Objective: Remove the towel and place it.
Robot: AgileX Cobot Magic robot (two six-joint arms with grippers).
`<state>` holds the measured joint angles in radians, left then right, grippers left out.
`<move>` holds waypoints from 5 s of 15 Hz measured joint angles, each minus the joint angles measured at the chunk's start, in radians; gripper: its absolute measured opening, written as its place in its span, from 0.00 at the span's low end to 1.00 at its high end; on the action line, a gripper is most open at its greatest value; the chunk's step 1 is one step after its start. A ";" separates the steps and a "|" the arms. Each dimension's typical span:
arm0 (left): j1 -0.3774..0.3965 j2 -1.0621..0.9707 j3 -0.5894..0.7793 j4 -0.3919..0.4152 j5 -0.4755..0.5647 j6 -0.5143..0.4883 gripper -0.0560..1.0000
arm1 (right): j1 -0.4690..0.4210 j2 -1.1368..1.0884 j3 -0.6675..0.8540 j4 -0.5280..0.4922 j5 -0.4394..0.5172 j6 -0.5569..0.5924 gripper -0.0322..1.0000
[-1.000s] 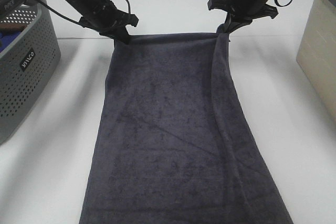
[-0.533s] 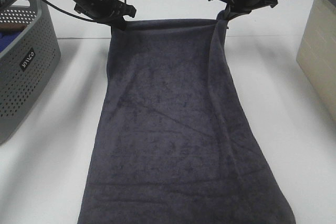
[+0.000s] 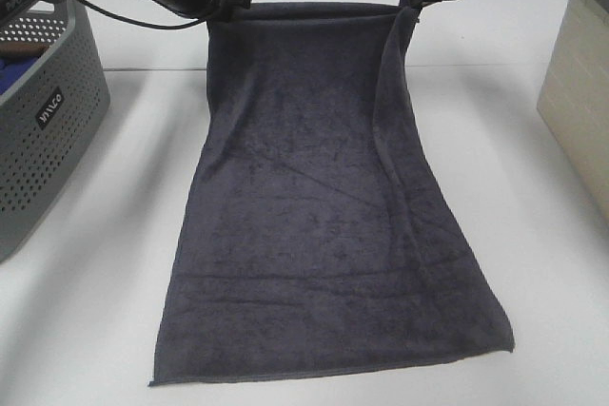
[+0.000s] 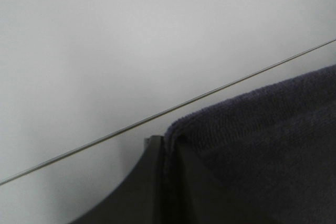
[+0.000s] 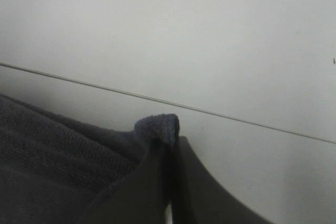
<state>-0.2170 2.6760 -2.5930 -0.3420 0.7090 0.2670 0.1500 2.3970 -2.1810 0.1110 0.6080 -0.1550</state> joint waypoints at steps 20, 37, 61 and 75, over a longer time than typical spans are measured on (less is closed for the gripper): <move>-0.032 0.176 0.000 0.074 -0.393 0.003 0.77 | -0.003 0.164 0.005 0.119 -0.286 -0.007 0.61; -0.032 -0.109 0.000 0.128 0.500 -0.324 0.81 | -0.003 -0.057 0.004 0.016 0.603 0.021 0.62; -0.271 -0.711 1.381 0.155 0.198 -0.466 0.81 | 0.178 -0.525 1.101 0.044 0.293 0.073 0.62; -0.307 -0.586 1.378 0.115 0.176 -0.466 0.80 | 0.191 -0.394 1.127 -0.005 0.150 0.080 0.62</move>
<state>-0.5240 2.0900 -1.2150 -0.2270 0.8850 -0.1990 0.3410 2.0030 -1.0540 0.1060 0.7580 -0.0750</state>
